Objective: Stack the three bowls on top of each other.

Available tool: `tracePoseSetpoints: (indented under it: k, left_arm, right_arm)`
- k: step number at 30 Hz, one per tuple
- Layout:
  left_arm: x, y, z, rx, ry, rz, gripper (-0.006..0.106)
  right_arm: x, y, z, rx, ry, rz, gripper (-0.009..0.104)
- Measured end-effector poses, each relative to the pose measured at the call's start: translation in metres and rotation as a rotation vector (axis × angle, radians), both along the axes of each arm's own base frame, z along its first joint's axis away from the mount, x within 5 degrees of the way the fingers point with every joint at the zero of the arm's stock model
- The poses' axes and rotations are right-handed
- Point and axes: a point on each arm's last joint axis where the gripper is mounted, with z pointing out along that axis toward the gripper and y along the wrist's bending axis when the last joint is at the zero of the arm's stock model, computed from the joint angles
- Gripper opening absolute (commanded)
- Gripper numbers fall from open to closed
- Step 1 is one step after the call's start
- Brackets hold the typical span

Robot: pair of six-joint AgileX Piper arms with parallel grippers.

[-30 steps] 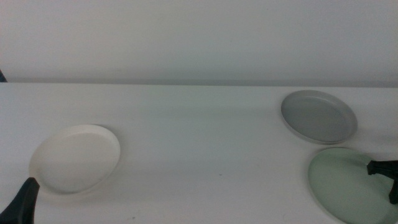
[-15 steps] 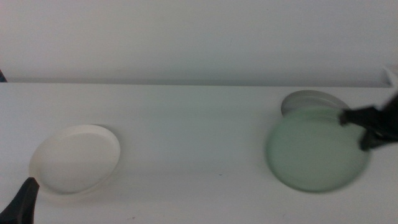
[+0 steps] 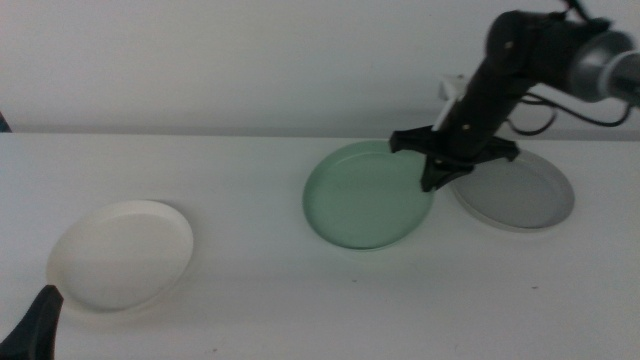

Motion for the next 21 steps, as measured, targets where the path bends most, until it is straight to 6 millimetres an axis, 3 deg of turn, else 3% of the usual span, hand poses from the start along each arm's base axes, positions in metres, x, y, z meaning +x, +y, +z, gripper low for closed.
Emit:
tracePoseSetpoints:
  k: [7, 12, 17, 19, 21]
  left_arm:
    - [0.000, 0.000, 0.000, 0.000, 0.000, 0.000, 0.094]
    - [0.000, 0.000, 0.000, 0.000, 0.000, 0.000, 0.094]
    - [0.000, 0.000, 0.000, 0.000, 0.000, 0.000, 0.094]
    - [0.000, 0.000, 0.000, 0.000, 0.000, 0.000, 0.094]
    - [0.000, 0.000, 0.000, 0.000, 0.000, 0.000, 0.094]
  right_arm:
    - [0.004, 0.032, -0.043, -0.006, 0.087, 0.057, -0.002]
    - [0.003, 0.037, -0.056, -0.011, 0.117, 0.064, 0.002]
    - [0.004, 0.036, -0.054, -0.017, 0.106, 0.067, 0.048]
    - [0.003, 0.036, -0.042, -0.012, 0.081, 0.071, 0.066]
    - [0.002, 0.034, -0.024, -0.003, 0.040, 0.072, 0.077]
